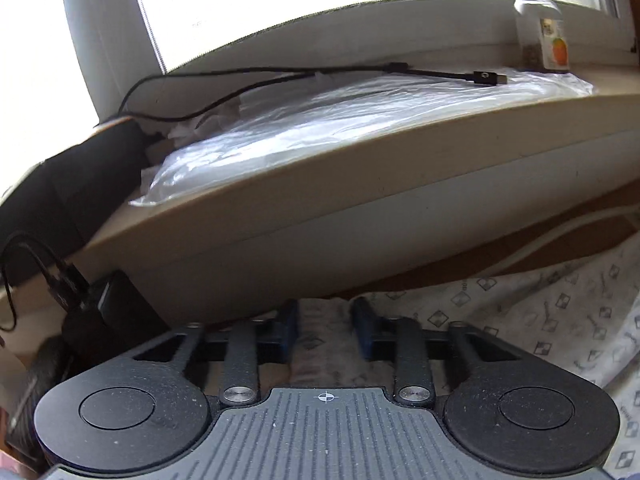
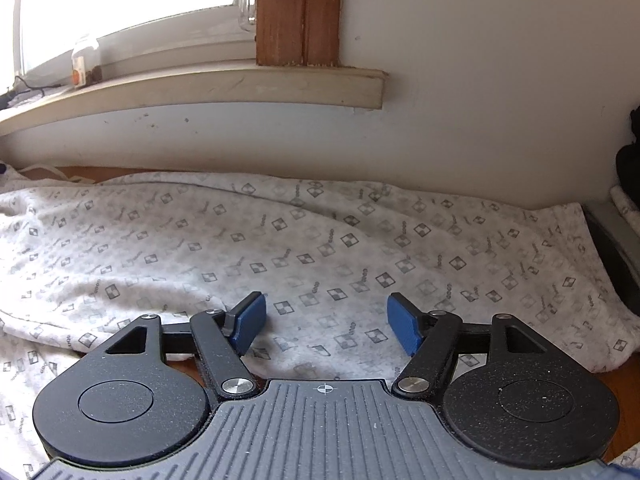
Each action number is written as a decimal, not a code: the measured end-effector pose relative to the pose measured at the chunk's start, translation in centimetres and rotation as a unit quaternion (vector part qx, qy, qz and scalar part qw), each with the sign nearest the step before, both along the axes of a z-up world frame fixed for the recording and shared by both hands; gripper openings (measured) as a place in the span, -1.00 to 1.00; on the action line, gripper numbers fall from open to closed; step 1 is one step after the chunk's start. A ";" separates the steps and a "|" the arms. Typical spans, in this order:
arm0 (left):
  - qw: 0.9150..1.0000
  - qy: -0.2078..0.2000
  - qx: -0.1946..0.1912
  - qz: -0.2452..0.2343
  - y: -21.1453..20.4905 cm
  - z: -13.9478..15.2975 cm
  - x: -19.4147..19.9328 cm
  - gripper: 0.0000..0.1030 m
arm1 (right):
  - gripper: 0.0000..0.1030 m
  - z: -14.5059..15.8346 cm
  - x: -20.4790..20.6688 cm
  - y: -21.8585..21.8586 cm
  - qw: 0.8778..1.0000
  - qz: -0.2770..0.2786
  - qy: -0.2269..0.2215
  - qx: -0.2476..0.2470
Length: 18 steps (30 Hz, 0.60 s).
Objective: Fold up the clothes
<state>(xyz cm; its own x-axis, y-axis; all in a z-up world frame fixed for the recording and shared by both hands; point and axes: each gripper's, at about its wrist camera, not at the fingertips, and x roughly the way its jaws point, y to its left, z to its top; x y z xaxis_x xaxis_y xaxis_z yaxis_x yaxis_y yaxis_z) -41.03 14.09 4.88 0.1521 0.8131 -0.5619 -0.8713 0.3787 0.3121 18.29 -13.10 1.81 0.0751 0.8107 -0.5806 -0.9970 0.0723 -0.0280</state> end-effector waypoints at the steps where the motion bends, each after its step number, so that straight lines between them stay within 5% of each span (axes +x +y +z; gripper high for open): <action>1: 1.000 -0.001 0.002 -0.004 -0.2 0.2 -0.1 -0.78 | 0.31 0.0 0.0 0.0 1.000 0.000 0.000 0.000; 4: 0.995 -0.044 0.081 0.026 -1.7 2.4 -1.7 -0.81 | 0.31 0.0 0.0 0.0 1.000 0.001 0.001 0.000; 6: 0.989 -0.099 0.085 0.068 -1.7 3.2 -3.5 -0.82 | 0.35 0.0 0.0 0.0 1.000 0.002 0.002 -0.001; 9: 0.998 -0.021 0.029 0.044 -1.1 1.6 -2.4 -0.59 | 0.38 0.0 0.0 0.0 1.000 0.004 0.003 -0.001; 13: 0.997 -0.058 0.020 0.054 -2.1 1.4 -3.2 -0.01 | 0.39 -0.1 0.1 0.0 1.000 0.004 0.003 -0.001; 18: 0.996 -0.087 0.006 0.034 -4.5 1.0 -2.9 0.25 | 0.40 -0.1 0.2 -0.1 1.000 0.009 0.009 0.001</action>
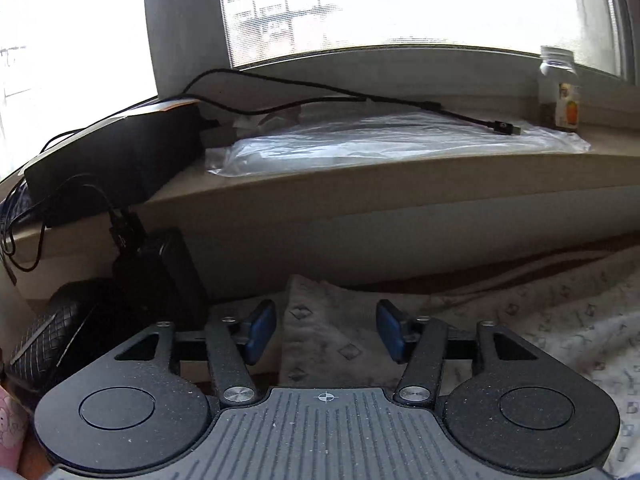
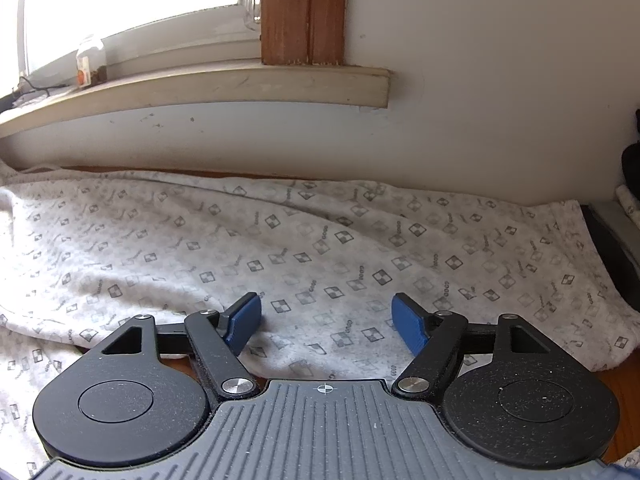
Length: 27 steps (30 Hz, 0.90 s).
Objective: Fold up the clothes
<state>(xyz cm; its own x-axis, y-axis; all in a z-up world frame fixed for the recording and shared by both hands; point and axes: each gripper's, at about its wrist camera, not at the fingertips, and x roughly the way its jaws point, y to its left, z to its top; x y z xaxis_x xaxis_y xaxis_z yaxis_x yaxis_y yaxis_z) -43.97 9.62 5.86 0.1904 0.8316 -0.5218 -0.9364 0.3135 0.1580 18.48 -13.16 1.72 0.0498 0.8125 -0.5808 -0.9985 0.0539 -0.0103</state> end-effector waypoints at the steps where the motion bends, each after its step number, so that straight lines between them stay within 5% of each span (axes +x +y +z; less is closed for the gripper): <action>1: 1.000 -0.001 0.002 -0.007 -0.7 -0.1 0.3 0.30 | 0.39 0.0 0.0 0.0 1.000 0.007 0.004 0.002; 7: 0.996 -0.012 -0.011 -0.090 -3.2 -0.7 4.4 0.42 | 0.19 1.6 -4.0 2.0 0.997 0.070 0.010 0.010; 14: 0.980 -0.027 -0.050 -0.192 -6.3 -2.3 10.9 0.48 | 0.16 3.3 -13.3 8.7 0.985 0.168 0.041 0.012; 20: 0.977 -0.005 -0.058 -0.203 -6.9 -4.2 12.5 0.49 | 0.02 2.9 -22.0 11.9 0.966 0.248 0.065 -0.003; 27: 0.981 -0.030 -0.051 -0.185 -6.8 -3.6 11.4 0.49 | -0.28 2.7 -26.2 12.6 0.956 0.287 0.060 -0.022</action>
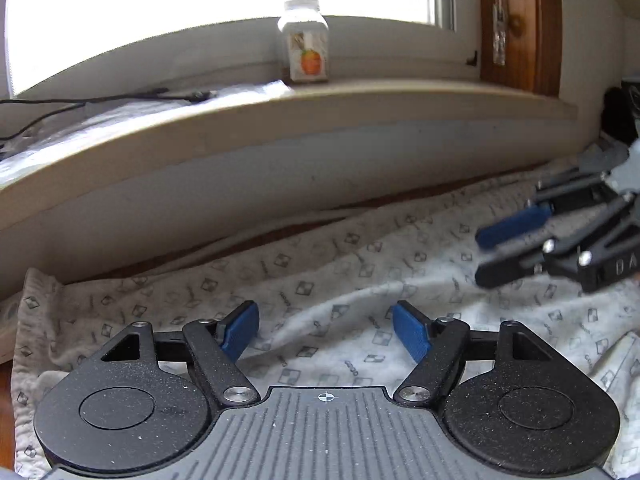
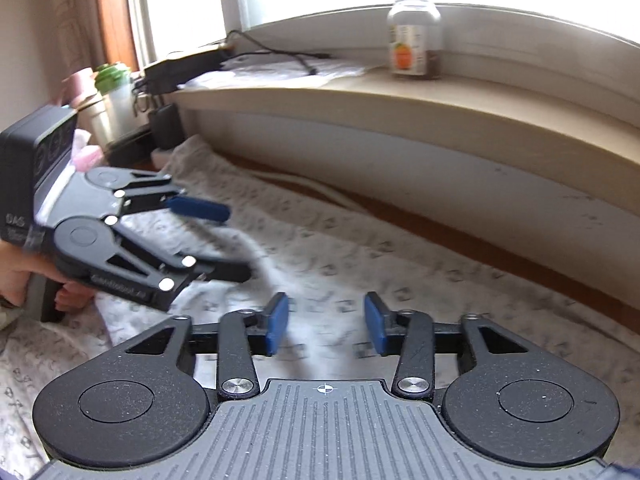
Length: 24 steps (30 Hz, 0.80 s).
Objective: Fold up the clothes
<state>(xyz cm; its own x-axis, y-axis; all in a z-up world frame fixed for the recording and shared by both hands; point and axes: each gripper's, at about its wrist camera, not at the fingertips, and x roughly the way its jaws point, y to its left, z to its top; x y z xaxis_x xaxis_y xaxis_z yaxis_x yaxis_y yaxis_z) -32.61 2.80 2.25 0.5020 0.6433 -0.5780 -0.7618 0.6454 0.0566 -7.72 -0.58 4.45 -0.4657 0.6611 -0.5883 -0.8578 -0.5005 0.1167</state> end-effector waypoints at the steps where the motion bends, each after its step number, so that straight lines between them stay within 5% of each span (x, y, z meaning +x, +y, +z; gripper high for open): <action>1: 1.000 -0.006 0.006 0.004 -0.1 0.2 -0.3 0.49 | -0.29 0.1 -0.2 -0.2 1.000 0.002 -0.001 0.001; 6: 1.000 -0.016 0.008 0.014 -0.1 0.5 -0.7 0.50 | -0.40 0.0 -0.9 -0.9 1.000 0.013 -0.012 -0.014; 9: 1.000 -0.012 0.008 0.017 -0.1 0.5 -0.6 0.50 | -0.96 -0.1 -1.2 -1.4 1.000 0.006 -0.026 -0.002; 15: 0.999 -0.010 0.028 0.025 -0.5 0.7 -0.7 0.51 | -0.97 3.1 0.2 -4.3 0.999 0.007 0.034 0.034; 21: 0.999 0.000 0.025 0.022 -0.4 0.5 -0.4 0.51 | -0.95 1.1 -0.7 -6.2 0.999 0.043 0.000 -0.011; 23: 0.999 0.006 0.023 0.021 -0.3 0.5 -0.3 0.51 | -0.79 1.6 0.9 -6.3 0.999 0.034 0.022 -0.010; 24: 0.999 0.008 0.024 0.021 -0.4 0.4 -0.3 0.52 | -0.51 2.1 2.0 -6.4 0.999 0.022 0.030 -0.002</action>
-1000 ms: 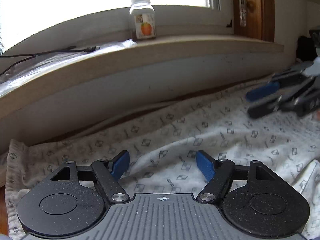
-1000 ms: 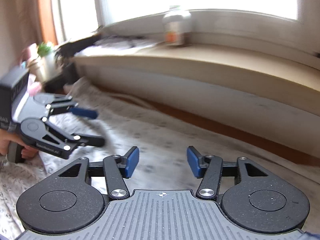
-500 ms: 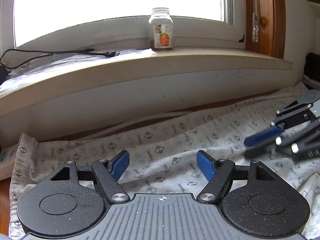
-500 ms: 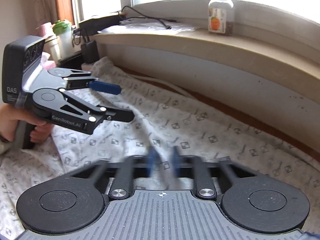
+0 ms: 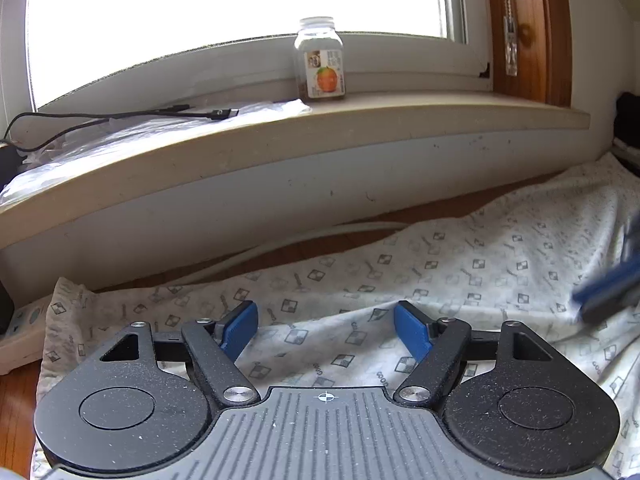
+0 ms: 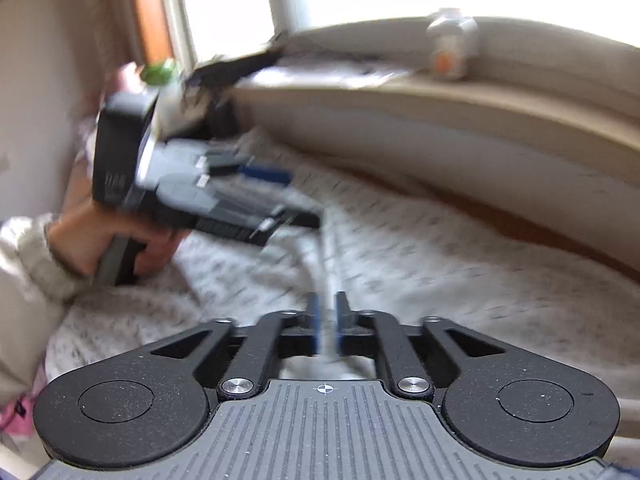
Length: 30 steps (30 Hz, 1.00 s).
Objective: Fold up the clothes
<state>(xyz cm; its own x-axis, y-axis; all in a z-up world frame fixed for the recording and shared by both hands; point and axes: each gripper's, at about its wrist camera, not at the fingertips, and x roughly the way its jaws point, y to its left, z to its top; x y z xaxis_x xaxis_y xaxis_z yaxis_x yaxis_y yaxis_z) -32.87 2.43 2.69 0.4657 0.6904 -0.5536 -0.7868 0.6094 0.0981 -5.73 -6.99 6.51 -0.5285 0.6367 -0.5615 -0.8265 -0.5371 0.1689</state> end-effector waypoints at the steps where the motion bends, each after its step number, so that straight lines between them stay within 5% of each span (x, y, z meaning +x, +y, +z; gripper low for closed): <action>1: 1.000 0.002 0.000 0.000 0.0 0.0 0.0 0.52 | -0.17 0.5 1.2 -0.1 1.000 -0.012 0.007 0.008; 7: 1.000 0.004 -0.009 -0.001 0.4 -0.1 0.1 0.53 | -0.04 1.1 12.3 -0.2 0.988 -0.152 -0.017 0.032; 14: 1.000 0.011 -0.013 0.000 0.4 -0.4 0.3 0.56 | -0.04 -2.2 26.0 1.2 0.939 -0.335 -0.079 -0.013; 20: 0.999 0.013 -0.038 -0.014 0.5 -0.7 -0.1 0.58 | -0.01 -3.9 30.8 -0.7 0.922 -0.378 -0.081 -0.013; 30: 0.998 0.006 -0.054 -0.009 0.6 -0.7 -1.5 0.69 | 0.23 -4.5 31.7 -2.2 0.925 -0.372 -0.074 0.002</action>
